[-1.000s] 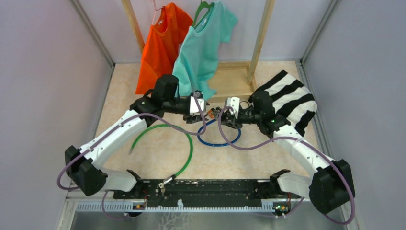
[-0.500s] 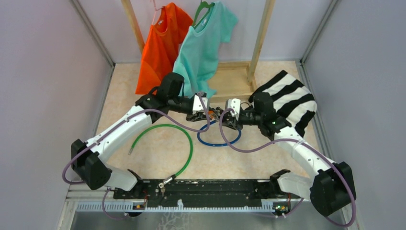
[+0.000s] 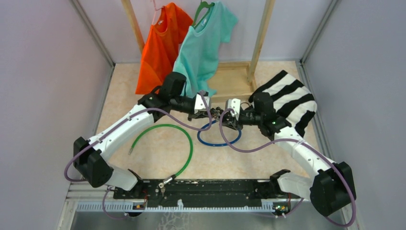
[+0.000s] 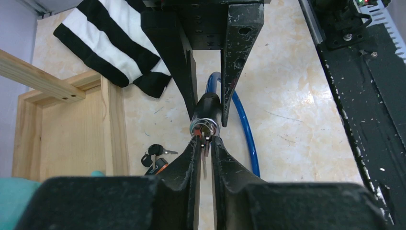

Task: Lock with the key
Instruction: Lock the lock.

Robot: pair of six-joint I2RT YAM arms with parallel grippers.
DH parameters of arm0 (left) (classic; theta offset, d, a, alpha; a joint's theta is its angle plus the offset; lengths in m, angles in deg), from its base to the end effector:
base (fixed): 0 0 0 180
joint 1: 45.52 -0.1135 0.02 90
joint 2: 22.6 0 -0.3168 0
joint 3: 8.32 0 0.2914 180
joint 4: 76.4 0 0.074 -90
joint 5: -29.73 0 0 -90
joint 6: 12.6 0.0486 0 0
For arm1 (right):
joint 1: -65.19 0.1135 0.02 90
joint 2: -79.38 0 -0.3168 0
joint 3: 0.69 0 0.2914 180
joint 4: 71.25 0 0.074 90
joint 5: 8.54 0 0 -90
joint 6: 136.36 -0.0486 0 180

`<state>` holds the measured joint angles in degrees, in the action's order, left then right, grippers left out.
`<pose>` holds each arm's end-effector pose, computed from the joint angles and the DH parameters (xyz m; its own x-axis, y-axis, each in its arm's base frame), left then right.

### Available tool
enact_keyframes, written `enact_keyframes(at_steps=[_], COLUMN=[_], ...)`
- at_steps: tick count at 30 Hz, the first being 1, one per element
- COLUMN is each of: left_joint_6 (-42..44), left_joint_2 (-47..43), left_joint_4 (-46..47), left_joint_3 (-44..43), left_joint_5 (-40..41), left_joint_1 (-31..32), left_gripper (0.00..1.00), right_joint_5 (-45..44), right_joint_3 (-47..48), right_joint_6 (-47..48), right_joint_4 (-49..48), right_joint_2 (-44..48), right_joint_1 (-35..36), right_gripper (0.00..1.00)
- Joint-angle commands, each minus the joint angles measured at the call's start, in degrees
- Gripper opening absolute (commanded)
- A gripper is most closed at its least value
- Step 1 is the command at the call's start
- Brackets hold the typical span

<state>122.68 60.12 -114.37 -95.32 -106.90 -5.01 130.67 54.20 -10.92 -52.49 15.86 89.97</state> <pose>0.2506 -0.2606 0.3899 0.3470 0.3453 -0.8720 0.9371 -0.1651 0.3075 0.2213 0.1427 0.3047 0.1724 -0.3376 -0.9254 -0.9625 0.1419 -0.2311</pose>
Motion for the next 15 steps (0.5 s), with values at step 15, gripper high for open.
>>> enact_keyframes(at_steps=[15], left_joint_6=[-31.6], left_joint_2=[-1.9], left_joint_4=[11.2], left_joint_3=[7.3], left_joint_5=[4.7], left_joint_1=[0.5], left_gripper=[0.0], right_joint_5=[-0.7], right_joint_3=[-0.8], right_joint_6=[-0.6], right_joint_4=[0.0], right_joint_2=[0.6], right_joint_1=[0.7], right_gripper=[0.0])
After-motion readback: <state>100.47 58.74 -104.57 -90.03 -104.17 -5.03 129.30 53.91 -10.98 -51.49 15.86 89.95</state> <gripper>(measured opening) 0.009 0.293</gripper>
